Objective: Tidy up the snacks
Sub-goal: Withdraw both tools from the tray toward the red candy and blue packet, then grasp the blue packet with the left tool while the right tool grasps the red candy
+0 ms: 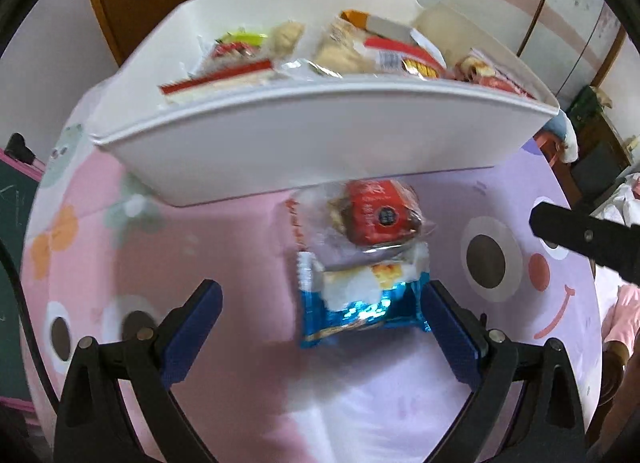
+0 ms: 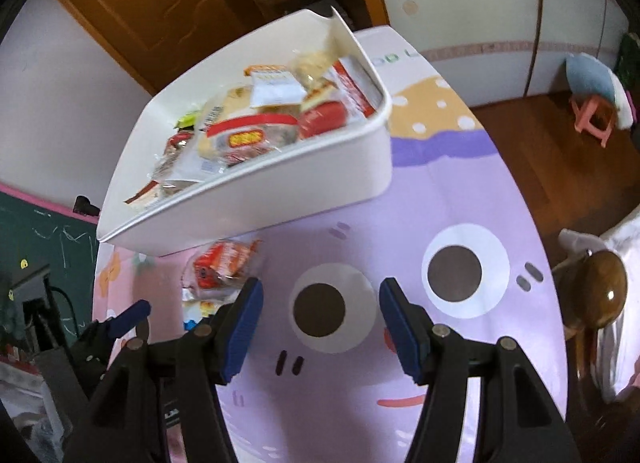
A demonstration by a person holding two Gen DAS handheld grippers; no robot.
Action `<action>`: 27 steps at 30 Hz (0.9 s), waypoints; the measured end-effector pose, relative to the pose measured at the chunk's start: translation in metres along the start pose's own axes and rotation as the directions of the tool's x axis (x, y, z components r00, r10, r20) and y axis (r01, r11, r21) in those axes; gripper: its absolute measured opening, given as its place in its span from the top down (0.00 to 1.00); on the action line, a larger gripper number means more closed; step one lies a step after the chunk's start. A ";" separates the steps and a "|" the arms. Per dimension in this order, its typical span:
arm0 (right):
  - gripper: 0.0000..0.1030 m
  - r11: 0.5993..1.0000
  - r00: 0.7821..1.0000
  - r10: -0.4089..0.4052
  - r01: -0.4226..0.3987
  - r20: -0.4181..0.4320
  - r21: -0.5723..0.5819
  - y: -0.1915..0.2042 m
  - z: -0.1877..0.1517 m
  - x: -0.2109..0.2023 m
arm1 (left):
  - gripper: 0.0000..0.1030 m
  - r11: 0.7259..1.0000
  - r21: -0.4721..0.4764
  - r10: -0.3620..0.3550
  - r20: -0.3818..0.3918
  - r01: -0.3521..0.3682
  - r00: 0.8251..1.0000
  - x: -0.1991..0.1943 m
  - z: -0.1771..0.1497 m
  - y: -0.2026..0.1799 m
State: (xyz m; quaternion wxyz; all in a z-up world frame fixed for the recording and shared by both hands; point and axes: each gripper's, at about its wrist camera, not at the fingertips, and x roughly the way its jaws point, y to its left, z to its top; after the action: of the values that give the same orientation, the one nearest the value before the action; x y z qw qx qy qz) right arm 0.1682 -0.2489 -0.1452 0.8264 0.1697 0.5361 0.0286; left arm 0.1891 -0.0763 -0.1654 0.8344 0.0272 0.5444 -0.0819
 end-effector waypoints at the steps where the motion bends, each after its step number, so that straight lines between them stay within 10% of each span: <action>1: 0.41 1.000 1.000 0.002 -0.002 -0.003 0.006 -0.001 0.000 0.002 | 0.04 1.000 0.002 0.009 -0.004 -0.009 1.000 0.004 0.000 -0.003; 7: 0.41 1.000 1.000 0.007 -0.006 -0.025 0.022 -0.009 -0.003 0.013 | 0.04 0.999 0.000 0.037 -0.014 -0.037 0.999 0.023 -0.003 -0.016; 15: 0.41 1.000 0.999 0.013 -0.014 -0.030 -0.008 0.000 -0.004 0.019 | 0.61 1.000 0.013 0.024 0.033 -0.024 0.999 0.016 -0.006 -0.015; 27: 0.41 0.991 0.996 0.082 -0.084 -0.021 -0.105 0.032 -0.004 0.015 | 0.85 0.997 -0.056 -0.043 0.052 0.046 0.998 -0.011 -0.029 0.028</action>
State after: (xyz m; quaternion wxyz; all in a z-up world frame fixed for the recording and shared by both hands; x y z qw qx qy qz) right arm 0.1755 -0.2144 -0.1499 0.8279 0.1474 0.5331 0.0929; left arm 0.1631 -0.0434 -0.1687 0.8462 -0.0110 0.5258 -0.0856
